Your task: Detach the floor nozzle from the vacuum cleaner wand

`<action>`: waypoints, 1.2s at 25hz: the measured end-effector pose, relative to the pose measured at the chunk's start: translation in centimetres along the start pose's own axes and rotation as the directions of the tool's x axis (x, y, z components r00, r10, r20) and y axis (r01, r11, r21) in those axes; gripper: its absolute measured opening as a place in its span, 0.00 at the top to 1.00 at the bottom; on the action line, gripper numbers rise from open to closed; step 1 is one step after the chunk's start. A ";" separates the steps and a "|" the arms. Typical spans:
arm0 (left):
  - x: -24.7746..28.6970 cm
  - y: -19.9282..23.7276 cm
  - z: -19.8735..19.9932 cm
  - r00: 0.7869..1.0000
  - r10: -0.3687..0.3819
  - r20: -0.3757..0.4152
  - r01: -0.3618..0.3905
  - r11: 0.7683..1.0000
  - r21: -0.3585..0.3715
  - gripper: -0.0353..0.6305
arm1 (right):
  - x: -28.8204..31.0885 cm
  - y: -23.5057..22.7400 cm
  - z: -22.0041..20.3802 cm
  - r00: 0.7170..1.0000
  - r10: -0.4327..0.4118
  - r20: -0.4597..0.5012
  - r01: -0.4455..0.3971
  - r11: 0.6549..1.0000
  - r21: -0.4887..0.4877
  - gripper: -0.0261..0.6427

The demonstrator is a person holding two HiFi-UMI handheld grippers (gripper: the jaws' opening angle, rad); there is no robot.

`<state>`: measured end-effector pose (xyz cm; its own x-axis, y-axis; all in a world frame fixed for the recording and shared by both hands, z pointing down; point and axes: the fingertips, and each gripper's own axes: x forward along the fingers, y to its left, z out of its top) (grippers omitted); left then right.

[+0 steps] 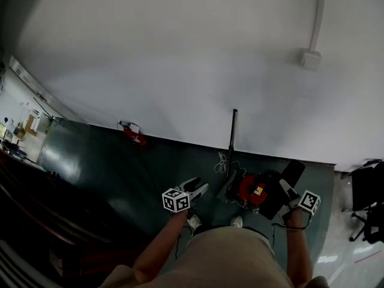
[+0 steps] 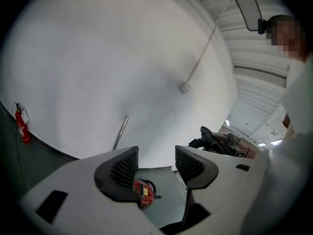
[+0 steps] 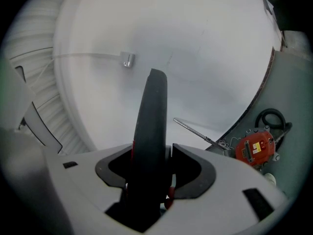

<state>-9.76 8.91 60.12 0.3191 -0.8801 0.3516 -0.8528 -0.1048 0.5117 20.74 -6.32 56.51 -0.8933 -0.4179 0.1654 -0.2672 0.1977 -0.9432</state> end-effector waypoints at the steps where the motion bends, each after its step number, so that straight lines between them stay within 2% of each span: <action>1: 0.0 0.1 -0.1 1.000 0.002 -0.002 -0.002 1.000 -0.002 0.58 | 0.2 -0.2 0.1 1.000 -0.003 -0.001 0.003 1.000 -0.003 0.63; 13: 2.3 0.7 -0.1 1.000 0.002 -0.030 -0.002 1.000 -0.005 0.58 | 2.3 -1.7 0.9 1.000 0.004 -0.007 -0.004 1.000 0.009 0.63; 20: 3.3 0.1 0.5 0.999 -0.014 -0.037 0.014 1.000 0.003 0.58 | 2.2 -1.7 0.8 1.000 -0.023 -0.005 0.023 0.998 -0.054 0.63; 23: 3.7 0.0 0.6 0.999 -0.015 -0.042 0.015 1.000 0.006 0.58 | 2.1 -2.1 0.9 0.999 -0.032 0.007 0.032 0.999 -0.022 0.63; 27: 4.4 0.0 0.4 0.998 -0.006 -0.059 0.007 1.000 0.007 0.58 | 1.9 -2.6 1.6 0.999 -0.047 0.013 0.047 0.998 -0.040 0.63; 30: 5.3 -0.3 0.0 0.997 -0.002 -0.076 0.002 1.000 0.007 0.58 | 1.8 -2.6 2.3 0.999 -0.019 0.032 0.019 1.000 -0.001 0.63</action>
<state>-7.81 4.28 61.83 0.3512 -0.8422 0.4092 -0.8548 -0.1101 0.5071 20.64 -9.59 58.61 -0.8759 -0.4502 0.1738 -0.2844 0.1905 -0.9396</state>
